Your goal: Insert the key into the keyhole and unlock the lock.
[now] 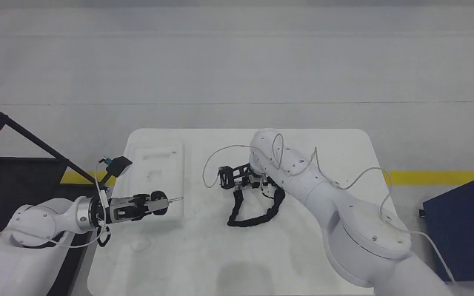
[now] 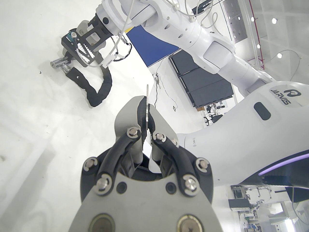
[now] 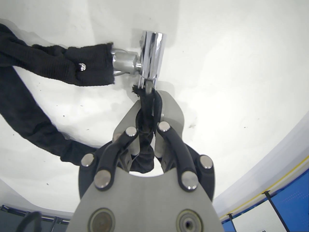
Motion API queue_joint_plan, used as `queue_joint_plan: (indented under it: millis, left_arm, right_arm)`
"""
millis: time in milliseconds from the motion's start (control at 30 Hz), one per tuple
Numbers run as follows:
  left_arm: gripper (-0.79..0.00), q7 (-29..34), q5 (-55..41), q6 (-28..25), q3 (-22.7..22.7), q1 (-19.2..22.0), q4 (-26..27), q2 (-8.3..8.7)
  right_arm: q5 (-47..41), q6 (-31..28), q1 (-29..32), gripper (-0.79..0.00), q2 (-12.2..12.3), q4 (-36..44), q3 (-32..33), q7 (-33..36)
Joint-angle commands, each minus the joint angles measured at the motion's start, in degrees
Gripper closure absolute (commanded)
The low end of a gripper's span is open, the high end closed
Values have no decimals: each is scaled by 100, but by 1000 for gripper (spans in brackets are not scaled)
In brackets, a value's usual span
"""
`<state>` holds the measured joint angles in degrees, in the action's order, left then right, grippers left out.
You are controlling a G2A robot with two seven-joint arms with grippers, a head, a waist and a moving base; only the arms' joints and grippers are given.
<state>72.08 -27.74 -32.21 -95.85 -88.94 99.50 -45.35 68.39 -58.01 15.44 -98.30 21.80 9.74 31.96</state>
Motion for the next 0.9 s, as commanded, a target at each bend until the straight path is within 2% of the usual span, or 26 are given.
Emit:
queue_joint_plan:
  millis: [0, 233, 433, 600, 867]
  left_arm:
    - [0, 0, 0, 0, 0, 0, 0, 0]
    - [0, 0, 0, 0, 0, 0, 0, 0]
    - [0, 0, 0, 0, 0, 0, 0, 0]
    - [0, 0, 0, 0, 0, 0, 0, 0]
    - [0, 0, 0, 0, 0, 0, 0, 0]
  right_arm:
    - [138, 1, -40, 0, 11, -1, 0, -163]
    - [822, 1, -21, 0, 179, 109, 0, -1067]
    - [1335, 1, 83, 0, 454, 223, 0, -2228]
    - [1853, 1, 104, 0, 780, 320, 0, -3686]
    - [3273, 1, -45, 0, 1341, 428, 0, -6146]
